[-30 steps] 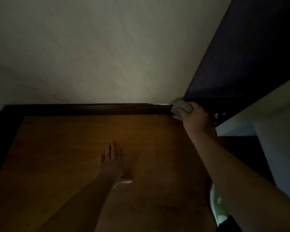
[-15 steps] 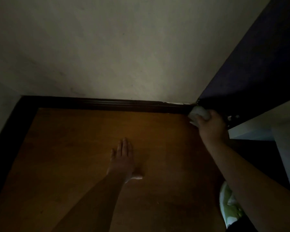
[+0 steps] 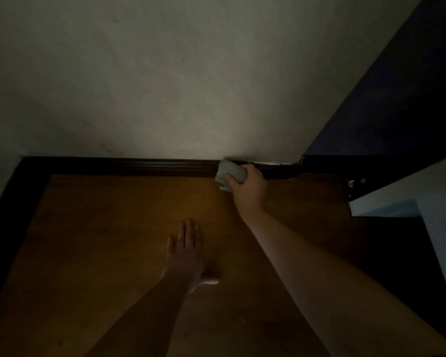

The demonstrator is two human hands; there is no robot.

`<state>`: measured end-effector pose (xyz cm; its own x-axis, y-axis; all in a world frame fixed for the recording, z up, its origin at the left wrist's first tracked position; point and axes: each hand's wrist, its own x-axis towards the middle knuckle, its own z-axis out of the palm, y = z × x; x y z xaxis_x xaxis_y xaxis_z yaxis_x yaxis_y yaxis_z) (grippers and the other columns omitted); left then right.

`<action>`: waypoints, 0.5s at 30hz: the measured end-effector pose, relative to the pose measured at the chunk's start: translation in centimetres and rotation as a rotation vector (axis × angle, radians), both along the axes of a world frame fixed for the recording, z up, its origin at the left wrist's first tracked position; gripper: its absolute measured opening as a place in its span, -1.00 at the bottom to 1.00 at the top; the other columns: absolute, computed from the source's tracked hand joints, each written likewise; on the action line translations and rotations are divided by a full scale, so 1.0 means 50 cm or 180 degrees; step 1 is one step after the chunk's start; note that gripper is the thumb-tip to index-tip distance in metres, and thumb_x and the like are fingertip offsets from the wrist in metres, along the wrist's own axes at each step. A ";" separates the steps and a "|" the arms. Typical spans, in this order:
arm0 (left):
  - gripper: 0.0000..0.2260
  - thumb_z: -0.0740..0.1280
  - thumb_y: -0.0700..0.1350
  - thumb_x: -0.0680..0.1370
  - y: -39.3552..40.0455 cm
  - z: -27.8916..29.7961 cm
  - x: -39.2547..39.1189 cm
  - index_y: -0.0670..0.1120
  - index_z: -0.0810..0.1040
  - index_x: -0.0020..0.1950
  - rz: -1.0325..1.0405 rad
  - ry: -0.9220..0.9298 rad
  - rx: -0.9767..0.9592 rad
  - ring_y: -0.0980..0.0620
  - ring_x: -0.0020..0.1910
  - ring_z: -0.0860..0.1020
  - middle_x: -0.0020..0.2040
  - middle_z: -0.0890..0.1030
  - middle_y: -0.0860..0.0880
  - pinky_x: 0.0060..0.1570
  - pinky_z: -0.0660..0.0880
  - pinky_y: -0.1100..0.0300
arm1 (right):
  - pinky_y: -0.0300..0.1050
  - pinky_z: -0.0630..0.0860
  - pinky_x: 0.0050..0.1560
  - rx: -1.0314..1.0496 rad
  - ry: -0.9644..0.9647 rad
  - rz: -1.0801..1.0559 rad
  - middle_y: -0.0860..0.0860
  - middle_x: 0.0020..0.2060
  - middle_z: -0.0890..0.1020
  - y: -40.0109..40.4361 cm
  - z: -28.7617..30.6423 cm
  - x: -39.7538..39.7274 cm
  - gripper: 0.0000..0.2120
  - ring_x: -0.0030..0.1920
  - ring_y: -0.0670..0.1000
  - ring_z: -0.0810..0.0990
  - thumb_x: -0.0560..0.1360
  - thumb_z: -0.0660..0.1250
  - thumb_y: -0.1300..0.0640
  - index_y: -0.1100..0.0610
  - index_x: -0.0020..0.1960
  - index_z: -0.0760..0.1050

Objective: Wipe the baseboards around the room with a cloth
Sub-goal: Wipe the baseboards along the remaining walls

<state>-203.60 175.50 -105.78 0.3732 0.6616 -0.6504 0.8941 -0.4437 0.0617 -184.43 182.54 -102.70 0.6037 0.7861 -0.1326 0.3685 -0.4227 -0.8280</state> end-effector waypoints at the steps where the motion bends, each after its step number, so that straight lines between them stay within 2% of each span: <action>1: 0.30 0.37 0.48 0.31 0.000 0.000 -0.001 -0.21 -0.47 0.50 -0.0001 0.0006 -0.0007 -0.25 0.51 -0.41 0.48 -0.49 -0.24 0.51 -0.19 -0.27 | -0.09 0.50 0.01 -0.0018 -0.0025 -0.0011 0.09 0.05 0.59 -0.007 -0.001 0.016 -0.72 0.04 0.04 0.55 0.49 0.46 0.04 0.15 0.11 0.53; 5: 0.30 0.34 0.50 0.30 0.000 -0.003 -0.007 -0.22 -0.45 0.52 -0.0039 0.0043 0.0082 -0.26 0.51 -0.40 0.48 -0.48 -0.25 0.51 -0.17 -0.26 | -0.10 0.52 0.05 -0.0076 -0.0022 -0.0335 0.06 0.05 0.60 -0.056 0.003 0.108 -0.77 0.06 0.03 0.57 0.50 0.44 0.10 0.13 0.12 0.53; 10: 0.32 0.38 0.49 0.28 0.004 -0.009 -0.004 -0.16 -0.49 0.50 -0.0094 -0.0034 0.0128 -0.21 0.53 -0.39 0.50 -0.48 -0.22 0.51 -0.19 -0.21 | -0.11 0.48 0.09 -0.0222 -0.0516 -0.0708 0.14 0.12 0.62 -0.147 0.021 0.252 -0.68 0.14 0.13 0.58 0.51 0.43 0.05 0.20 0.17 0.54; 12: 0.32 0.43 0.45 0.27 0.014 -0.005 0.008 -0.10 -0.51 0.48 -0.0413 -0.0175 0.0094 -0.14 0.52 -0.38 0.49 -0.50 -0.16 0.50 -0.22 -0.19 | -0.04 0.52 0.14 -0.0168 -0.0463 -0.0735 0.13 0.11 0.62 -0.180 0.021 0.281 -0.68 0.13 0.12 0.58 0.51 0.42 0.04 0.20 0.18 0.54; 15: 0.28 0.41 0.47 0.28 0.015 0.000 0.058 -0.01 -0.53 0.46 -0.1064 -0.0355 0.0127 -0.09 0.50 -0.41 0.46 -0.53 -0.07 0.49 -0.23 -0.21 | -0.04 0.55 0.12 0.0058 -0.0177 -0.0967 0.10 0.09 0.63 -0.216 0.009 0.301 -0.70 0.11 0.08 0.59 0.51 0.42 0.09 0.20 0.19 0.54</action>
